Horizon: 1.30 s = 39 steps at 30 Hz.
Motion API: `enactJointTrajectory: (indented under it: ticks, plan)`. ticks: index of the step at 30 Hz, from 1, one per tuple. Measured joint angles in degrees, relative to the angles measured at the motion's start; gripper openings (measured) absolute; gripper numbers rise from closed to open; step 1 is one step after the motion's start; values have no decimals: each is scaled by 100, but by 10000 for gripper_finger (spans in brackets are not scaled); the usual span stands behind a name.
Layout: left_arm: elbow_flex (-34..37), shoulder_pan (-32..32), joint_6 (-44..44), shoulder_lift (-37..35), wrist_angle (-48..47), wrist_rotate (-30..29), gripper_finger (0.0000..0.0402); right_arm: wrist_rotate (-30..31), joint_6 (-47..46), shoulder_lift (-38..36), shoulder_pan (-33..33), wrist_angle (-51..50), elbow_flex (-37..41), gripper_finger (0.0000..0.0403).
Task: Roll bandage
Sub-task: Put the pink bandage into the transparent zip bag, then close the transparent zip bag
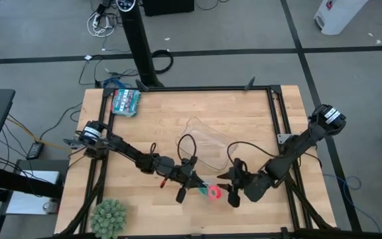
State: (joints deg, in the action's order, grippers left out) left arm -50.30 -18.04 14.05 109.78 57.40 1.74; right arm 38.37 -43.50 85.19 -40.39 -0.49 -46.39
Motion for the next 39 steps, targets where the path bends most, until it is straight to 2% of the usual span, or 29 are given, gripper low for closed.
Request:
enactJointTrajectory:
  ticks: [8, 13, 19, 25, 31, 34, 39]
  plan:
    - [-2, 6, -197, 0, 157, -615, 2, -297, 342, 0, 232, 452, 0, 152]
    - [-2, 4, -201, 0, 160, -964, 2, -332, 1045, 4, 231, 1245, 0, 152]
    - [4, 4, -349, 0, 381, -1088, 2, -261, 1616, 4, 377, 1525, 0, 152]
    - [9, -14, -324, 0, 436, -866, 4, -531, 1636, 4, 369, 1475, -2, 152]
    - [-2, -114, -191, 0, 362, -494, 6, -685, 1336, 4, 92, 668, -3, 152]
    - [-2, -121, -178, 0, 285, -436, 7, -685, 1847, 4, -40, 599, -4, 152]
    - [-4, -121, -53, 0, 27, -376, 7, -408, 3269, 4, -279, 182, -311, 152]
